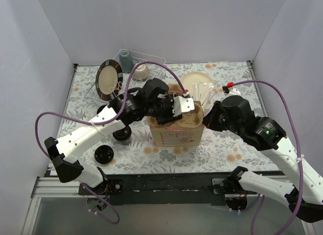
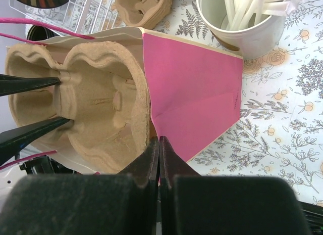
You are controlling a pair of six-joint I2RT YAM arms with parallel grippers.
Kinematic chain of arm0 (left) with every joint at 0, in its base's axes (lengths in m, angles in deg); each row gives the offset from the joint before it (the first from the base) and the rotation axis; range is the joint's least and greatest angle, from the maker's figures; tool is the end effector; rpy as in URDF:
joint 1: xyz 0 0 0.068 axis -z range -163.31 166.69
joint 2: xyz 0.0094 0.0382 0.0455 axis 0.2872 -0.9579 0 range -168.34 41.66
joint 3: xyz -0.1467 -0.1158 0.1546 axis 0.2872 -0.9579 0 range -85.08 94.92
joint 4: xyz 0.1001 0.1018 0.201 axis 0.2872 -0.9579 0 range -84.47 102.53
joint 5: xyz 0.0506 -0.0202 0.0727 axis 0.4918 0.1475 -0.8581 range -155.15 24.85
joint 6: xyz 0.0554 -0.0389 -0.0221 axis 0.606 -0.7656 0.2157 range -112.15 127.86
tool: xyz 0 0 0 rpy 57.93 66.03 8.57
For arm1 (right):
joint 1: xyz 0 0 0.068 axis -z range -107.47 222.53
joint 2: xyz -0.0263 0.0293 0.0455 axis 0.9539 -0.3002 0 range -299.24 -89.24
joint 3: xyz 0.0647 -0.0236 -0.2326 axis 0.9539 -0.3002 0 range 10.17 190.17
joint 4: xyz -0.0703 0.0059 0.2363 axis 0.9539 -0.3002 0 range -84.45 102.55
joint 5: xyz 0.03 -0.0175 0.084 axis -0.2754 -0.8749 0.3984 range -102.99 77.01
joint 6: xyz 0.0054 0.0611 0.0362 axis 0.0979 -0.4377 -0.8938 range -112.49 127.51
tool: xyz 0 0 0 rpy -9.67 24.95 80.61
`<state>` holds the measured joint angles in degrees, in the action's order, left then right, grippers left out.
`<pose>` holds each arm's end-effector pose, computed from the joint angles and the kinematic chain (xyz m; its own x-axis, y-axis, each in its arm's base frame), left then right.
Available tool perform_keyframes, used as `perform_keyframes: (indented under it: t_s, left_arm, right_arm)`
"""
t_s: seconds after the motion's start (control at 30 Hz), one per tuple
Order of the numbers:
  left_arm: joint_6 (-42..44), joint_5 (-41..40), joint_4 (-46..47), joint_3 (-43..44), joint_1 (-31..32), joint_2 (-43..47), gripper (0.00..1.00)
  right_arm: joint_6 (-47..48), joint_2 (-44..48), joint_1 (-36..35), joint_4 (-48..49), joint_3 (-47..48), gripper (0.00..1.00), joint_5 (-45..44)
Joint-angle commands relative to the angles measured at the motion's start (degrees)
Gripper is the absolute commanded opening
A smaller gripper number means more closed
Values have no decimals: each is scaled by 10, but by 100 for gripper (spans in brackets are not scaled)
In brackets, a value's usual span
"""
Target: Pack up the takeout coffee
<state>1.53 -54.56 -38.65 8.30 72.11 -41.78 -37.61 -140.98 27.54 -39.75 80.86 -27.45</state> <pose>0.1657 -0.2593 0.3565 -0.4696 0.4905 -0.7341 0.8411 0.5011 -0.2033 0.1393 0.1186 0.3554 -0.6548 0.3156 -0.6867 -0.1035 0.8626 0.4951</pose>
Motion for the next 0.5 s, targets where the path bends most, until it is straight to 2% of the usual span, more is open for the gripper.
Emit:
perform_keyframes:
  t_s: [0.0, 0.47]
  left_arm:
    - [-18, -16, -27, 7, 10, -6, 0]
    - [-20, -47, -37, -36, 10, 16, 0]
  right_arm:
    - [-12, 10, 2, 39, 3, 1, -4]
    - [-11, 11, 1, 29, 14, 1, -16]
